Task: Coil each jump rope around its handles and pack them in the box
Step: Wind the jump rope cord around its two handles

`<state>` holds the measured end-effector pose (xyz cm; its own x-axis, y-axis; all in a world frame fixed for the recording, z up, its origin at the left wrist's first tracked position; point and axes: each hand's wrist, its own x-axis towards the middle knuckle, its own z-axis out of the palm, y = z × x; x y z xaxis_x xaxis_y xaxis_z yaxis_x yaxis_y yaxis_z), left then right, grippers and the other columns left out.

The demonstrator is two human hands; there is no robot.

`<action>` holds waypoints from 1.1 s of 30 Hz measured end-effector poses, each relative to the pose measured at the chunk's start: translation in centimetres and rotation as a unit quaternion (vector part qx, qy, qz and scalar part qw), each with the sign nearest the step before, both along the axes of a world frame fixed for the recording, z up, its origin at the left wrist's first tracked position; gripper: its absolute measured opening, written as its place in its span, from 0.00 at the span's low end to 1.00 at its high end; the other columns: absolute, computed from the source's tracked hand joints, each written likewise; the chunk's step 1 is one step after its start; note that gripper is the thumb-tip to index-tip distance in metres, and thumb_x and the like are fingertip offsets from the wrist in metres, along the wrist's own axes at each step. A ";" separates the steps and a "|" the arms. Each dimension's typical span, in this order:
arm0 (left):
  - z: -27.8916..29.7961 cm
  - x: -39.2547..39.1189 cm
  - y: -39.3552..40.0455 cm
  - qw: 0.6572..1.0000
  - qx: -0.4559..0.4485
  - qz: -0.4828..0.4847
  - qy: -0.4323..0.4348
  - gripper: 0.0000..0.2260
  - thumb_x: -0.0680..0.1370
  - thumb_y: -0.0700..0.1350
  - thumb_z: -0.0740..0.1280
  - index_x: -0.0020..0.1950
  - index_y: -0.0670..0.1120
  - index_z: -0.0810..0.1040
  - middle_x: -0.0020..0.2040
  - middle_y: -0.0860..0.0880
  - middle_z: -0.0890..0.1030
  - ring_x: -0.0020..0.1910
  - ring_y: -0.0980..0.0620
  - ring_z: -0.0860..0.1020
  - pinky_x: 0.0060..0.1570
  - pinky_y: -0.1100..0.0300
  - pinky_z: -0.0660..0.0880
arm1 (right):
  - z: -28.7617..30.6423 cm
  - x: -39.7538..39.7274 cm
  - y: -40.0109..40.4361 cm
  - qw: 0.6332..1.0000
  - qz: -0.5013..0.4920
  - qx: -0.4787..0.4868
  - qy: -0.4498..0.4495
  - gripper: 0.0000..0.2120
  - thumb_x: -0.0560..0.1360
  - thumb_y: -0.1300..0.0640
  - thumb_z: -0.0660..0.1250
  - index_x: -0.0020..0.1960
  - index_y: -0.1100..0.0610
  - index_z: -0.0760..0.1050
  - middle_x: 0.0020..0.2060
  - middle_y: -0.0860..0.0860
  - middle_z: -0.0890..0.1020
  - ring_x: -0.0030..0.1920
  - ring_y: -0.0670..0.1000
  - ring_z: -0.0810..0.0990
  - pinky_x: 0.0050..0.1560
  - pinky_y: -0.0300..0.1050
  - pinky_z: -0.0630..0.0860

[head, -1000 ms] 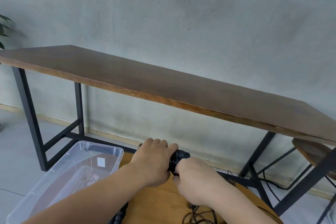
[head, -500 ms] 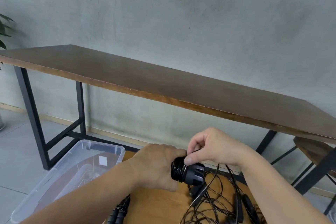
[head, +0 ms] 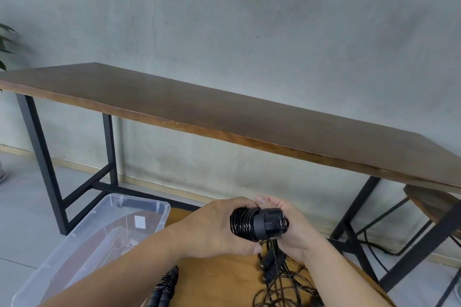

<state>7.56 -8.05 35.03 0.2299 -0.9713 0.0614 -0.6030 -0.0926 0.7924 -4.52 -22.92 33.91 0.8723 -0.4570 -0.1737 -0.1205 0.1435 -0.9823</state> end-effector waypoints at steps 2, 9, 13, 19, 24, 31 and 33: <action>-0.1 0.0 -0.1 0.999 -0.012 0.017 0.025 0.20 0.69 0.55 0.78 0.55 0.64 0.73 0.48 0.60 0.79 0.46 0.65 0.77 0.41 0.75 0.69 | -0.9 0.1 0.5 0.998 -0.037 0.047 -0.017 0.13 0.77 0.51 0.68 0.49 0.62 0.77 0.31 0.55 0.71 0.31 0.50 0.65 0.34 0.45 0.59; -1.1 0.3 -0.9 0.997 -0.010 0.058 0.049 0.39 0.67 0.61 0.75 0.73 0.68 0.58 0.54 0.58 0.80 0.53 0.60 0.78 0.53 0.69 0.72 | -2.2 0.2 3.0 0.988 -0.139 0.062 -0.023 0.14 0.82 0.64 0.57 0.38 0.60 0.70 0.27 0.52 0.67 0.25 0.47 0.57 0.26 0.41 0.53; -1.6 0.0 -1.5 0.996 -0.026 0.063 0.051 0.32 0.68 0.51 0.76 0.68 0.67 0.67 0.52 0.57 0.80 0.49 0.59 0.79 0.51 0.66 0.77 | -2.1 -0.1 3.9 0.981 -0.194 -0.002 0.024 0.17 0.82 0.65 0.55 0.36 0.59 0.69 0.24 0.50 0.69 0.24 0.47 0.60 0.26 0.41 0.56; -1.3 -0.4 -2.4 0.994 -0.011 0.092 -0.052 0.27 0.67 0.52 0.75 0.63 0.65 0.70 0.49 0.59 0.79 0.49 0.58 0.78 0.51 0.60 0.78 | -2.1 -0.7 4.3 0.974 -0.180 -0.098 0.100 0.16 0.84 0.58 0.55 0.43 0.61 0.75 0.22 0.46 0.71 0.21 0.42 0.64 0.24 0.36 0.60; -1.5 0.3 -3.3 0.940 0.006 0.155 -0.303 0.27 0.72 0.54 0.68 0.69 0.62 0.63 0.54 0.56 0.75 0.55 0.52 0.74 0.55 0.59 0.70 | -2.2 -1.1 5.2 0.907 -0.024 -0.340 0.248 0.17 0.84 0.50 0.53 0.44 0.54 0.74 0.34 0.48 0.78 0.29 0.44 0.72 0.35 0.41 0.72; -3.3 0.9 -4.1 0.881 0.018 0.162 -0.444 0.23 0.76 0.54 0.64 0.69 0.57 0.63 0.57 0.52 0.74 0.56 0.49 0.73 0.56 0.55 0.67 | 0.6 -1.2 5.9 0.776 0.089 -0.541 0.313 0.13 0.83 0.52 0.56 0.47 0.57 0.75 0.39 0.52 0.78 0.39 0.52 0.79 0.35 0.42 0.71; -3.5 1.0 -4.1 0.883 0.031 0.143 -0.446 0.25 0.74 0.59 0.66 0.68 0.58 0.63 0.56 0.52 0.74 0.56 0.49 0.73 0.56 0.54 0.67 | 2.0 -1.3 5.6 0.764 0.092 -0.551 0.323 0.11 0.81 0.53 0.58 0.47 0.56 0.76 0.41 0.53 0.80 0.39 0.53 0.79 0.34 0.43 0.71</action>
